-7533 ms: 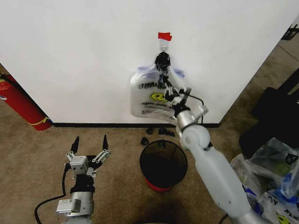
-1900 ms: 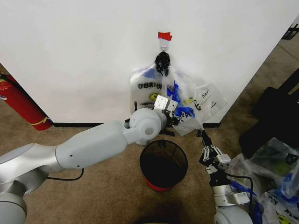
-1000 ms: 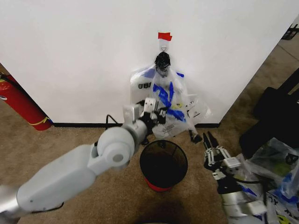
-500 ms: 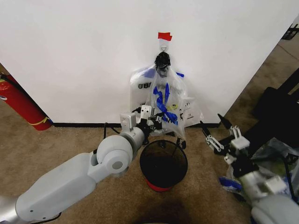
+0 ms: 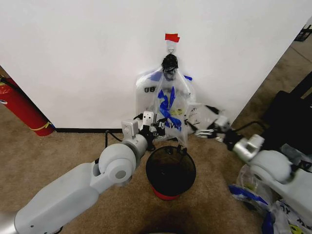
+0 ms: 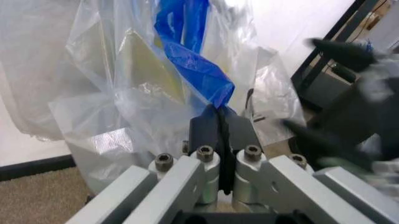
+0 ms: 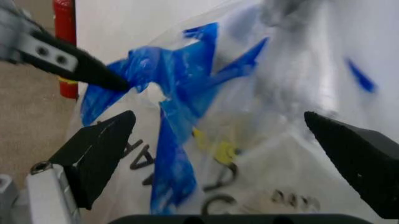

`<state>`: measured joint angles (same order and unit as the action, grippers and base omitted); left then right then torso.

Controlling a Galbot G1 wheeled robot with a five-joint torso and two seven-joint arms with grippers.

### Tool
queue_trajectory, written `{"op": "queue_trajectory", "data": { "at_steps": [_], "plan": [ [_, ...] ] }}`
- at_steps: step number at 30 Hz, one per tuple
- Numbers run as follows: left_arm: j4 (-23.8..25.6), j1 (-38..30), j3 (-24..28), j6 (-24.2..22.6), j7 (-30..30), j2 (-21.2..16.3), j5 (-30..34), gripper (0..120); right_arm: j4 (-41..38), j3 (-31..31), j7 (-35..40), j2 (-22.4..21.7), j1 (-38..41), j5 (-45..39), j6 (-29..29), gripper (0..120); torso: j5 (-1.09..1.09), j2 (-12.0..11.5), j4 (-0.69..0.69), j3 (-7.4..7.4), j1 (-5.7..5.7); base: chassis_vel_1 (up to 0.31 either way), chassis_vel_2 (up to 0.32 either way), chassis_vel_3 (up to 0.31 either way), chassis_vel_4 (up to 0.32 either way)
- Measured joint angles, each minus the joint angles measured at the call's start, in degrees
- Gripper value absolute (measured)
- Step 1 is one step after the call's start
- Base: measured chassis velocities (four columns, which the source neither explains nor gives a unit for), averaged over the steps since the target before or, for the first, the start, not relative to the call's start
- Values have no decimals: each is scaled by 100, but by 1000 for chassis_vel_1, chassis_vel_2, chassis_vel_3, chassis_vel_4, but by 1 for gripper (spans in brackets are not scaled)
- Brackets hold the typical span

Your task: Pick up the garbage bag from the wall and place it over the trash bin.

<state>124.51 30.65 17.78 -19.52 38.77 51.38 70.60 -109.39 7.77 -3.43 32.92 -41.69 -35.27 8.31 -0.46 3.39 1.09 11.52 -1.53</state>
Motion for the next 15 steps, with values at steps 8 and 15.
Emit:
{"op": "queue_trajectory", "data": {
  "at_steps": [8,15],
  "plan": [
    [76,-8,34,-24,-11,-37,35,0,667,964,22,528,858,600,-45,82,0,-1,1,0,0,0,0,0,0],
    [120,12,29,-31,-10,-52,45,0,864,1301,192,757,1153,814,-84,57,-1,-1,1,-1,1,0,0,0,0]
  ]
}}
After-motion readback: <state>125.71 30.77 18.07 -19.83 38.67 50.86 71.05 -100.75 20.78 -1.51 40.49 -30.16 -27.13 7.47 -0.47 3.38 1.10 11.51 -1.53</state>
